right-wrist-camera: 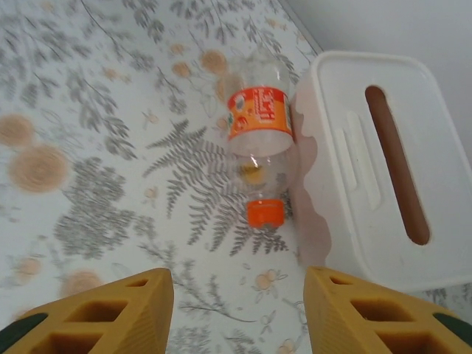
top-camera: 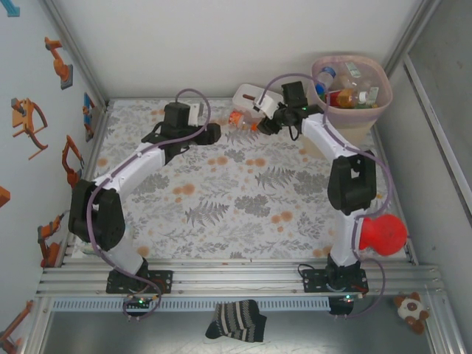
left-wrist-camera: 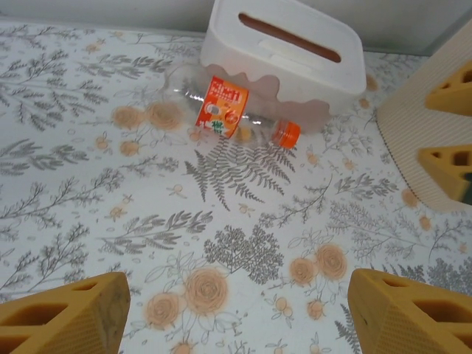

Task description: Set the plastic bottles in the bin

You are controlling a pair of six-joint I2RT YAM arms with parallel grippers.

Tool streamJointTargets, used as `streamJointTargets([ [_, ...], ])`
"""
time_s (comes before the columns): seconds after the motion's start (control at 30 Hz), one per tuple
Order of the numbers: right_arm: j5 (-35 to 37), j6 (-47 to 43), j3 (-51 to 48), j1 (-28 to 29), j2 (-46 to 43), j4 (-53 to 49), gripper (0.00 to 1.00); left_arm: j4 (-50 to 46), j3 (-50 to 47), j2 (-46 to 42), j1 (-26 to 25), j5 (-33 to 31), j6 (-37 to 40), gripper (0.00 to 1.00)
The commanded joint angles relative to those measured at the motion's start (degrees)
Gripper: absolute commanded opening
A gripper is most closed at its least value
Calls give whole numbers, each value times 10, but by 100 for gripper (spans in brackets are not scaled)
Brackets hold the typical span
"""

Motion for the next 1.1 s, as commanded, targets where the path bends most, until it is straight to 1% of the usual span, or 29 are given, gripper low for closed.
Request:
streamJointTargets([
  [0.0,28,-79,5,-2,34,63,50,-4,-17,-30,4,16,-24,77],
  [0.2,2,-106,18,-1,100,93,51,9,-44,-32,4,46,-46,76],
  [0.27,6,-107,22,-2,120,112,52,15,-53,-32,4,52,-44,76],
  [0.4,31,-110,34,-2,152,144,56,4,-59,-31,7,39,-30,76],
  [0.53,30,-108,42,0,172,172,60,11,-60,-26,11,54,-33,76],
  [0.63,34,-109,51,3,188,183,62,13,-57,-19,11,61,-34,76],
  [0.8,59,-109,62,6,208,215,63,4,-47,-12,16,61,-24,76],
  [0.97,46,-110,91,6,231,200,63,-3,-37,-7,21,64,-22,76],
  [1.07,36,-109,108,7,244,190,59,-4,-37,-6,23,66,-23,76],
])
